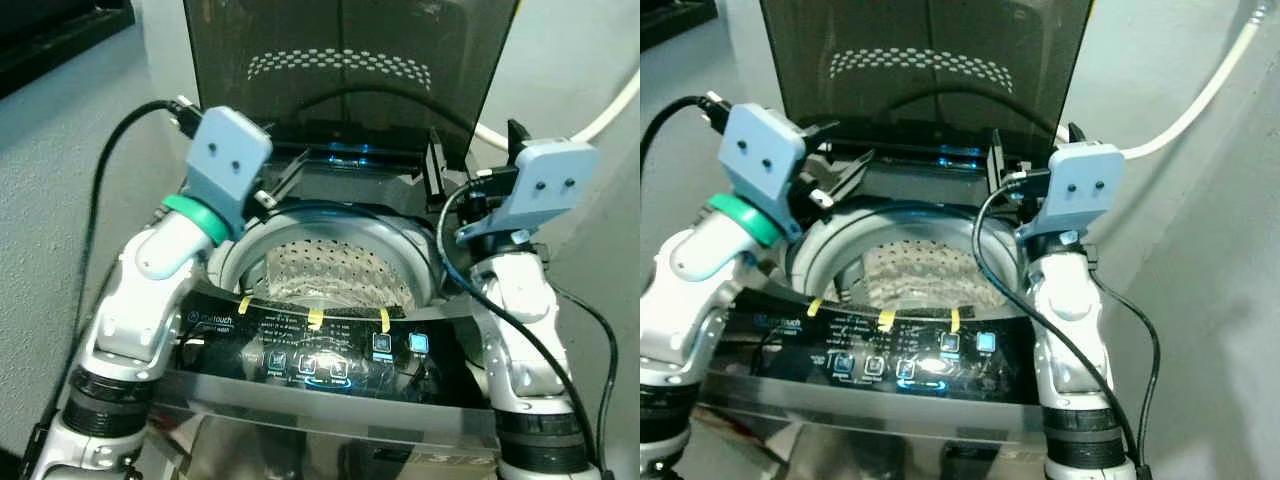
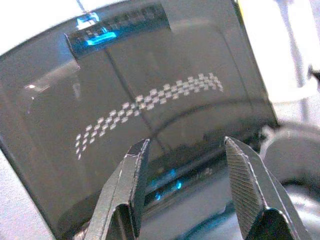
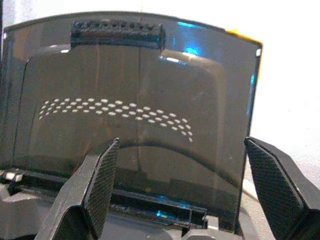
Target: Clothes washing
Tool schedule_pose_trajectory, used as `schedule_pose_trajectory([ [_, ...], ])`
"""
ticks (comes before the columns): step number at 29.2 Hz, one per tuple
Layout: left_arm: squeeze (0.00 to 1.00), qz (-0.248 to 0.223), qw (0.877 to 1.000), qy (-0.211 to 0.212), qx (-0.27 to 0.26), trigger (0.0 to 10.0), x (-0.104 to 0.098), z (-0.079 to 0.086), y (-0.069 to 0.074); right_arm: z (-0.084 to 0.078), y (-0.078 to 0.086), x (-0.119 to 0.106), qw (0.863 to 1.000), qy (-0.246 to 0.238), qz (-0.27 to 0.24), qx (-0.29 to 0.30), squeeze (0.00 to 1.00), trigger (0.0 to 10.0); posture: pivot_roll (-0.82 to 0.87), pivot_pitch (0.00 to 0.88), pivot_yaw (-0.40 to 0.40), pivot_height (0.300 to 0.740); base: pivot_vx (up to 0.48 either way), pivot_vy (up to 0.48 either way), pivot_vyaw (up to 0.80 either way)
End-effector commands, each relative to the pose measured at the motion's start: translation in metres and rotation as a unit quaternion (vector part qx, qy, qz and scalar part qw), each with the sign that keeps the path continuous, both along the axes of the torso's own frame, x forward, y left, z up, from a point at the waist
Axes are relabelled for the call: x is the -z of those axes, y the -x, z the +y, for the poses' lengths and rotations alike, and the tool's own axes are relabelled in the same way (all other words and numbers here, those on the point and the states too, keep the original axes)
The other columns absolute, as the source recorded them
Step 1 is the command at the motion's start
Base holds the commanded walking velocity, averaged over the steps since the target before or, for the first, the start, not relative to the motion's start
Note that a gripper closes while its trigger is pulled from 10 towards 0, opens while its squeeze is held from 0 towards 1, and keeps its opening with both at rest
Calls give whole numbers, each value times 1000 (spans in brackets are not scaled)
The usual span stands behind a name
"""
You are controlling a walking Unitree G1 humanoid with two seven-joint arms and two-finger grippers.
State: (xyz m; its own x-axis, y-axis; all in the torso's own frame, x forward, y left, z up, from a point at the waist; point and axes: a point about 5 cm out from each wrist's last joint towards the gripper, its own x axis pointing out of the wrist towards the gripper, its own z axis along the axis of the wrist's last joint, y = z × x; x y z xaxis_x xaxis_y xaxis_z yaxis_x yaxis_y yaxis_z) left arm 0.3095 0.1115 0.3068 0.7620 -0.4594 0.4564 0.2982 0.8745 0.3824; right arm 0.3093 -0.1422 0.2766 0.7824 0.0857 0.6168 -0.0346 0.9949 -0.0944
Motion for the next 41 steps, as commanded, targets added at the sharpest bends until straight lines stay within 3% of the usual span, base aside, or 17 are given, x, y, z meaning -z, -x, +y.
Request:
schedule_pose_trajectory([
  [1,0,-7,999,38,-8,10000,-8,2,2,3,-1,7,1000,0,16,-7,0,10000,89,0,45,740,0,0,0],
  [3,0,22,997,73,-25,10000,-2,5,-3,4,-3,12,1000,-10,27,-10,0,10000,84,0,46,740,0,0,0],
  [6,0,51,993,94,-45,10000,9,13,-7,3,-5,18,998,-33,45,-9,0,10000,82,0,31,740,0,0,0],
  [13,0,74,980,157,-101,10000,18,35,-18,4,-8,32,995,-60,78,-14,0,10000,89,0,29,740,0,0,0],
  [21,0,79,973,175,-124,10000,19,45,-23,7,-11,34,994,-67,86,-16,0,10000,94,0,22,740,0,0,0],
  [41,0,88,970,177,-143,10000,24,47,-28,6,-11,38,993,-69,99,-13,0,10000,87,0,16,740,0,0,0],
])
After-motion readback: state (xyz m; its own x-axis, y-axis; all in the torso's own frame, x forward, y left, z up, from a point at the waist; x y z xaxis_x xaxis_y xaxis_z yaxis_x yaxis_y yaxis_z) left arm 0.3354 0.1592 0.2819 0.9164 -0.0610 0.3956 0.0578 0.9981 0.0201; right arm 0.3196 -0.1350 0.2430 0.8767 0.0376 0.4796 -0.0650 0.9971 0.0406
